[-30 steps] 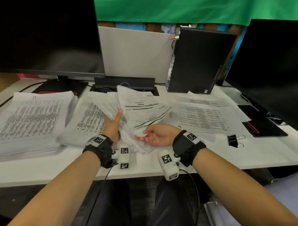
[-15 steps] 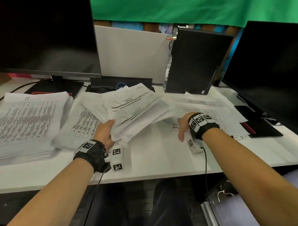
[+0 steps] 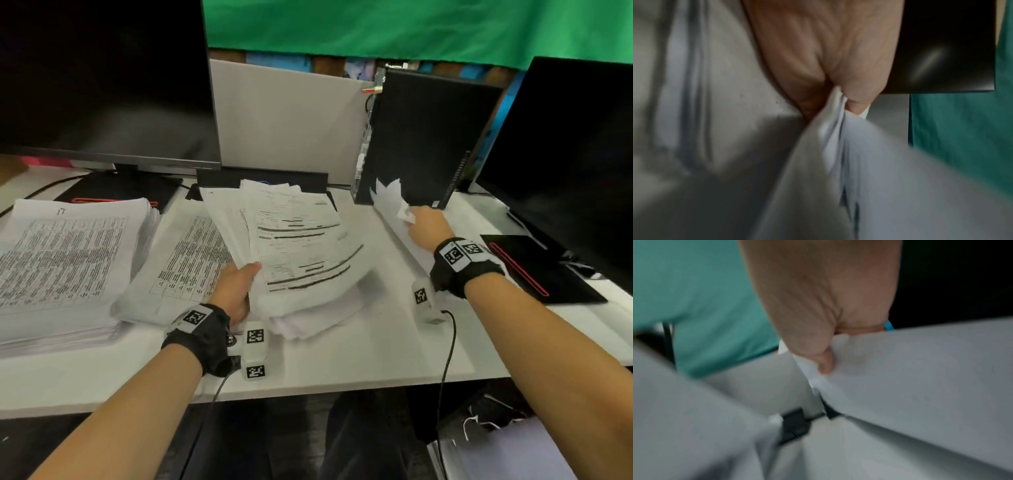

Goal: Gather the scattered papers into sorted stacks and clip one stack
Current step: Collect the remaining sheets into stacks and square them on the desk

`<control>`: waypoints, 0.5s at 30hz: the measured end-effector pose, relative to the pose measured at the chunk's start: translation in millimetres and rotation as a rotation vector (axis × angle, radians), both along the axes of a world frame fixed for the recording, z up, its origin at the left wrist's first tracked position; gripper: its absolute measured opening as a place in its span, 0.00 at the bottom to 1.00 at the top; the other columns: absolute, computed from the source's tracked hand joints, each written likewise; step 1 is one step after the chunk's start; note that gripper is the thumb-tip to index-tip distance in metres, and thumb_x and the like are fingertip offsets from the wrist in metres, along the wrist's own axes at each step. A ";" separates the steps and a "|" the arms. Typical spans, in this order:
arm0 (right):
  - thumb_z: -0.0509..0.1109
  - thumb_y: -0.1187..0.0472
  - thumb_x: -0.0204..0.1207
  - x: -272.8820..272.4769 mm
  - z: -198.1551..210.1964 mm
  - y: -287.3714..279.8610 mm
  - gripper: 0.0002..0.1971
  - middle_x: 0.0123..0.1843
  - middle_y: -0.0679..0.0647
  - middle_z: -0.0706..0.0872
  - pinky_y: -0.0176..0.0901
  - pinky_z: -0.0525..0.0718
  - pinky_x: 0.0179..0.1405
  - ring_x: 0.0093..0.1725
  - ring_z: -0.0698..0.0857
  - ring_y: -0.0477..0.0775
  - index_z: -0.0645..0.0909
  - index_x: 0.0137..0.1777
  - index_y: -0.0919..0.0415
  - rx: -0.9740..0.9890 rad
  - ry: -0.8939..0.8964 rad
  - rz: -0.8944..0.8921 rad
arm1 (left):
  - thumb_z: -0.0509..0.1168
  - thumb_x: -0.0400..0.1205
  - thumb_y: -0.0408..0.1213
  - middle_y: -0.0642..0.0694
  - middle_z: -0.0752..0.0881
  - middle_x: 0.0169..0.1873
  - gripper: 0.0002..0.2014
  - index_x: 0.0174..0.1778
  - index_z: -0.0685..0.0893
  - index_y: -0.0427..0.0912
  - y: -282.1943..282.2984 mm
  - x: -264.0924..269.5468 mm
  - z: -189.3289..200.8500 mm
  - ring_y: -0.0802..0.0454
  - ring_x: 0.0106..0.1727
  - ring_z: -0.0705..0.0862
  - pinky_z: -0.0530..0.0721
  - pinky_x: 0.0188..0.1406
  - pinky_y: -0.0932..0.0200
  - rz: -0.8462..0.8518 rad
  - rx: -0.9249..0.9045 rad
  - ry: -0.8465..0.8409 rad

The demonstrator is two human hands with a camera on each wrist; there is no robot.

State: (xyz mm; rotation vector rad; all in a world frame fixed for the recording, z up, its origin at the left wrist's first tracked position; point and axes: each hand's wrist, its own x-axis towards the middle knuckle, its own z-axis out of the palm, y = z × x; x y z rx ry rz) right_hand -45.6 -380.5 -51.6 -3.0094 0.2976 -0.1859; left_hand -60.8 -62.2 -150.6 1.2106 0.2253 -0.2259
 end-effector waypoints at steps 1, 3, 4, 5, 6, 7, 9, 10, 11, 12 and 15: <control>0.59 0.69 0.85 -2.5 15.0 6.0 0.13 0.62 0.68 0.85 0.51 0.77 0.59 0.62 0.83 0.69 0.81 0.63 0.71 0.013 -0.096 0.014 | 0.60 0.83 0.26 0.35 0.87 0.57 0.17 0.69 0.78 0.33 -0.1 1.9 -1.1 0.37 0.57 0.86 0.81 0.63 0.38 -0.021 0.038 0.001; 0.60 0.66 0.85 -11.9 37.0 27.8 0.11 0.48 0.65 0.86 0.47 0.77 0.47 0.52 0.86 0.68 0.84 0.55 0.69 0.006 -0.215 0.124 | 0.59 0.82 0.25 0.36 0.88 0.53 0.17 0.68 0.79 0.32 0.0 5.1 -2.4 0.37 0.55 0.87 0.82 0.62 0.38 -0.046 0.099 0.010; 0.60 0.65 0.85 -18.5 43.7 42.9 0.10 0.44 0.62 0.85 0.46 0.77 0.44 0.49 0.86 0.66 0.84 0.52 0.66 0.010 -0.232 0.201 | 0.58 0.82 0.24 0.35 0.88 0.53 0.17 0.67 0.78 0.32 0.2 6.8 -2.7 0.37 0.55 0.86 0.82 0.62 0.38 -0.055 0.119 0.016; 0.61 0.66 0.84 -25.9 46.0 58.7 0.09 0.41 0.59 0.84 0.47 0.77 0.43 0.47 0.86 0.65 0.84 0.50 0.62 0.020 -0.223 0.289 | 0.57 0.82 0.24 0.35 0.87 0.54 0.17 0.67 0.78 0.32 0.5 7.3 -2.6 0.36 0.56 0.86 0.81 0.62 0.38 -0.063 0.130 0.019; 0.62 0.67 0.82 -32.5 42.7 73.3 0.09 0.41 0.55 0.84 0.47 0.78 0.43 0.47 0.86 0.63 0.84 0.48 0.59 0.034 -0.205 0.391 | 0.56 0.82 0.24 0.35 0.87 0.54 0.16 0.66 0.78 0.32 0.8 8.2 -3.5 0.36 0.56 0.86 0.81 0.63 0.38 -0.069 0.124 0.024; 0.63 0.70 0.80 -36.9 34.3 85.4 0.11 0.43 0.54 0.87 0.48 0.79 0.44 0.48 0.86 0.62 0.85 0.49 0.56 0.045 -0.171 0.495 | 0.56 0.83 0.25 0.34 0.87 0.54 0.16 0.65 0.78 0.32 1.7 9.6 -4.9 0.35 0.57 0.86 0.81 0.63 0.37 -0.066 0.116 0.036; 0.64 0.72 0.78 -44.0 10.5 105.8 0.20 0.56 0.55 0.91 0.52 0.82 0.54 0.55 0.87 0.60 0.86 0.62 0.52 0.051 -0.041 0.636 | 0.57 0.83 0.30 0.31 0.87 0.54 0.13 0.61 0.81 0.32 2.5 11.1 -7.4 0.31 0.59 0.85 0.79 0.65 0.33 -0.050 0.097 0.048; 0.64 0.72 0.78 -46.6 -2.5 114.1 0.23 0.63 0.55 0.89 0.53 0.82 0.60 0.59 0.86 0.59 0.84 0.68 0.50 0.057 0.051 0.677 | 0.60 0.83 0.34 0.30 0.86 0.55 0.13 0.59 0.82 0.32 2.5 12.1 -8.8 0.30 0.60 0.84 0.77 0.66 0.32 -0.049 0.068 0.039; 0.64 0.70 0.80 -46.2 -15.2 120.7 0.23 0.68 0.55 0.86 0.53 0.80 0.64 0.63 0.84 0.59 0.81 0.72 0.49 0.071 0.144 0.704 | 0.63 0.82 0.41 0.30 0.86 0.57 0.17 0.59 0.83 0.32 2.4 12.5 -9.3 0.30 0.61 0.84 0.77 0.67 0.32 -0.055 0.032 0.023; 0.63 0.65 0.83 -48.7 -24.4 127.1 0.21 0.72 0.55 0.83 0.52 0.77 0.69 0.68 0.82 0.60 0.78 0.75 0.50 0.087 0.243 0.717 | 0.65 0.81 0.48 0.32 0.86 0.58 0.21 0.61 0.84 0.35 2.7 11.9 -7.9 0.33 0.62 0.84 0.78 0.67 0.34 -0.065 -0.001 0.011; 0.49 0.44 0.89 -51.1 -33.7 129.7 0.24 0.79 0.53 0.75 0.49 0.67 0.79 0.77 0.73 0.55 0.71 0.80 0.50 0.249 0.523 0.659 | 0.61 0.77 0.66 0.35 0.85 0.62 0.34 0.68 0.82 0.41 2.8 12.0 -6.8 0.36 0.64 0.84 0.77 0.68 0.38 -0.139 -0.041 0.038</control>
